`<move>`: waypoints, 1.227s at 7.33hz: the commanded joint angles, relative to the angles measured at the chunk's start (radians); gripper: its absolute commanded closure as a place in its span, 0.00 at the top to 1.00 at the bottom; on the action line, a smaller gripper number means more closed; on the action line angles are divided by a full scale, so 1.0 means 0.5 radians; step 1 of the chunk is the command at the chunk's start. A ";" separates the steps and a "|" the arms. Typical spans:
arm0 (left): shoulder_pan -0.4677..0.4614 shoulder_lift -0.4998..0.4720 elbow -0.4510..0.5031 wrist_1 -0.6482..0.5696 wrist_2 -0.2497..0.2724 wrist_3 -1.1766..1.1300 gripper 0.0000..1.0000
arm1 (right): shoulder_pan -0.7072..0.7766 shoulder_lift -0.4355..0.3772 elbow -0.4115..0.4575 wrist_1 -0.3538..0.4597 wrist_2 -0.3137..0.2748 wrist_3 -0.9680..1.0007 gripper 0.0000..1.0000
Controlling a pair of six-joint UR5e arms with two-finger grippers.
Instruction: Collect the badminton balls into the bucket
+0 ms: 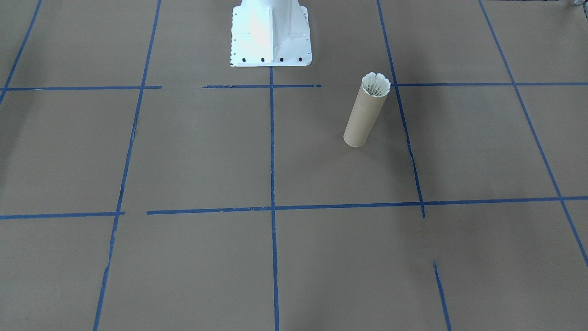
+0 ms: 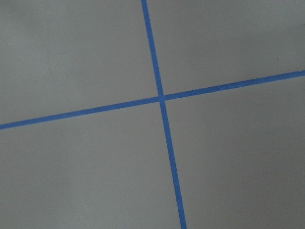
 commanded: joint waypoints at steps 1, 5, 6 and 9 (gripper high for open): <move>-0.018 0.057 0.027 -0.005 -0.022 -0.015 1.00 | 0.000 0.000 0.000 0.000 0.000 0.000 1.00; -0.061 0.052 0.030 0.026 -0.276 -0.040 1.00 | 0.000 0.000 0.000 0.000 0.000 0.000 1.00; -0.061 0.045 0.012 0.023 -0.289 -0.037 1.00 | 0.000 0.000 0.000 0.000 0.000 0.000 1.00; -0.061 0.039 0.043 0.023 -0.274 -0.031 1.00 | 0.000 0.000 0.000 0.000 0.000 0.000 1.00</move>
